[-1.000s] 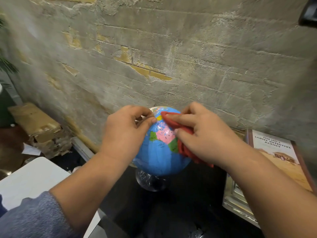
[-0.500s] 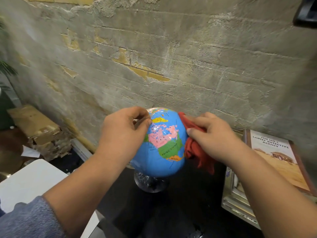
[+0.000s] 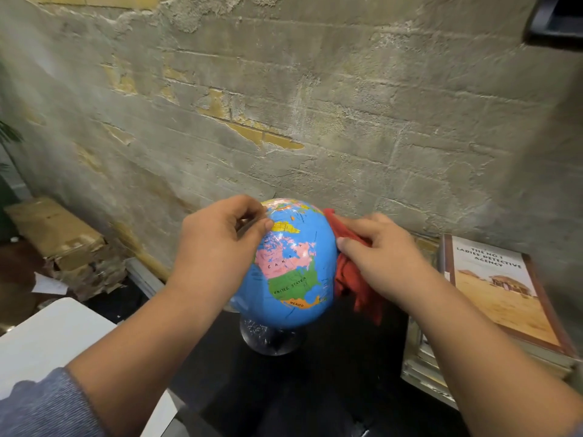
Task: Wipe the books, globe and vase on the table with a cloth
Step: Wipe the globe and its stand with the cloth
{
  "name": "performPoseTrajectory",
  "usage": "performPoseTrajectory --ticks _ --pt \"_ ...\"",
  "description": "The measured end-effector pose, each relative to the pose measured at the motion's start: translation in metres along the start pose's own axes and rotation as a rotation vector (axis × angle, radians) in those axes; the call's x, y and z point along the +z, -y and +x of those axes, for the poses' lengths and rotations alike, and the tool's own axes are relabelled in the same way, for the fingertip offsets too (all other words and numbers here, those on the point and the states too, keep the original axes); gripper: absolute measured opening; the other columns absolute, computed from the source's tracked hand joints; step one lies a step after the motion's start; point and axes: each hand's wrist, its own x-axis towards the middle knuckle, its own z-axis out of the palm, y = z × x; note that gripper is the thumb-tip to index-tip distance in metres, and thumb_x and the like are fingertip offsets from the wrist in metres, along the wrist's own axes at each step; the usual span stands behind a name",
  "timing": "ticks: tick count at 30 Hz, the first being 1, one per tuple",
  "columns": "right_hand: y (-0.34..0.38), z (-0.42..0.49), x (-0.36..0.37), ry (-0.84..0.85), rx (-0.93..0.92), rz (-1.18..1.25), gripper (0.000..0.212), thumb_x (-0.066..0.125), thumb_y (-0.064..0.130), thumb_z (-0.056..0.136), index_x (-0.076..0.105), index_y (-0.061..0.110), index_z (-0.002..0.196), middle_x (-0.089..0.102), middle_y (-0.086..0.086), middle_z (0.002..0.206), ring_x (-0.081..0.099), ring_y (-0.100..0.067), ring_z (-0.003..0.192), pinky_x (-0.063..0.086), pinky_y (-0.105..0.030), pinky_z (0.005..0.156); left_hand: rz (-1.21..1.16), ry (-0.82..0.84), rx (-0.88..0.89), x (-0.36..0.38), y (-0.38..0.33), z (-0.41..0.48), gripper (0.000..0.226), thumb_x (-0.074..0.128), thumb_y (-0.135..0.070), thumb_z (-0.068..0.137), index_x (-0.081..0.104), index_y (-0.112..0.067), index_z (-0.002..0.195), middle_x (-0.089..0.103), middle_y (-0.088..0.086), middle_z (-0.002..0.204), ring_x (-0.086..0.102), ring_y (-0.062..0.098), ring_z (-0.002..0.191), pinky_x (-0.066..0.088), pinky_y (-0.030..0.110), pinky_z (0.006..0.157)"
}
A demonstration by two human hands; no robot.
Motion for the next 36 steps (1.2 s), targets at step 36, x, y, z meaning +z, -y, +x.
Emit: performPoseTrajectory --ticks 36 --pt "0.019 -0.031 0.009 -0.065 -0.309 -0.068 0.04 0.056 0.032 0.081 0.066 0.036 0.12 0.048 0.014 0.095 0.05 0.003 0.089 0.036 -0.008 0.085 0.12 0.002 0.05 -0.001 -0.001 -0.007 0.01 0.073 -0.023 0.08 0.067 -0.027 0.087 0.066 -0.009 0.09 0.062 0.013 0.088 0.05 0.034 0.084"
